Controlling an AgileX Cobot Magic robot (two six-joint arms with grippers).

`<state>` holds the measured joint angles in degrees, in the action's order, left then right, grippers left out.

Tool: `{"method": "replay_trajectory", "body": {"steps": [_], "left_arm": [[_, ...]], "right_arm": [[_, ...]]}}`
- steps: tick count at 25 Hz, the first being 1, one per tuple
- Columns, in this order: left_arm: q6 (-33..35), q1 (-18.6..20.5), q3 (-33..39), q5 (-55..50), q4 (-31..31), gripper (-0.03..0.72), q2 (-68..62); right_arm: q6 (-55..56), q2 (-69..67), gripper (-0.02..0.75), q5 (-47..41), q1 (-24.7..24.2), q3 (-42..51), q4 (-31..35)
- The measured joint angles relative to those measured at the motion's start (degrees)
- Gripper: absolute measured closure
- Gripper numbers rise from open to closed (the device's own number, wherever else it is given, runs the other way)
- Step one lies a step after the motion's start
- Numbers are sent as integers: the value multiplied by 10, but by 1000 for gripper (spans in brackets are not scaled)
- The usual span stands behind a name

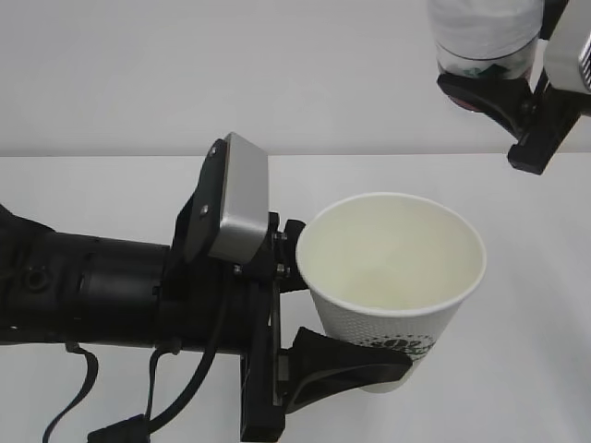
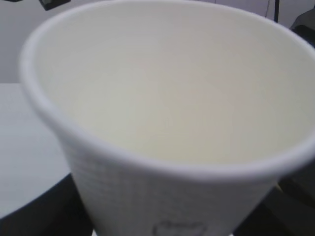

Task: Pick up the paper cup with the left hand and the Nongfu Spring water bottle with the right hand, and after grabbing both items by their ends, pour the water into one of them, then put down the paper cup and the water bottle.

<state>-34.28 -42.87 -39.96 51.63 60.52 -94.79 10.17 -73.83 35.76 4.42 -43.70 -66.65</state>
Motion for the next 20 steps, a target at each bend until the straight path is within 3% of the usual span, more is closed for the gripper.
{"method": "replay_trajectory", "body": {"steps": [20], "left_arm": [[0,0,0,-1,-20,156,0]], "right_arm": [[-115,0,253,-1,0,-1,-11]]}}
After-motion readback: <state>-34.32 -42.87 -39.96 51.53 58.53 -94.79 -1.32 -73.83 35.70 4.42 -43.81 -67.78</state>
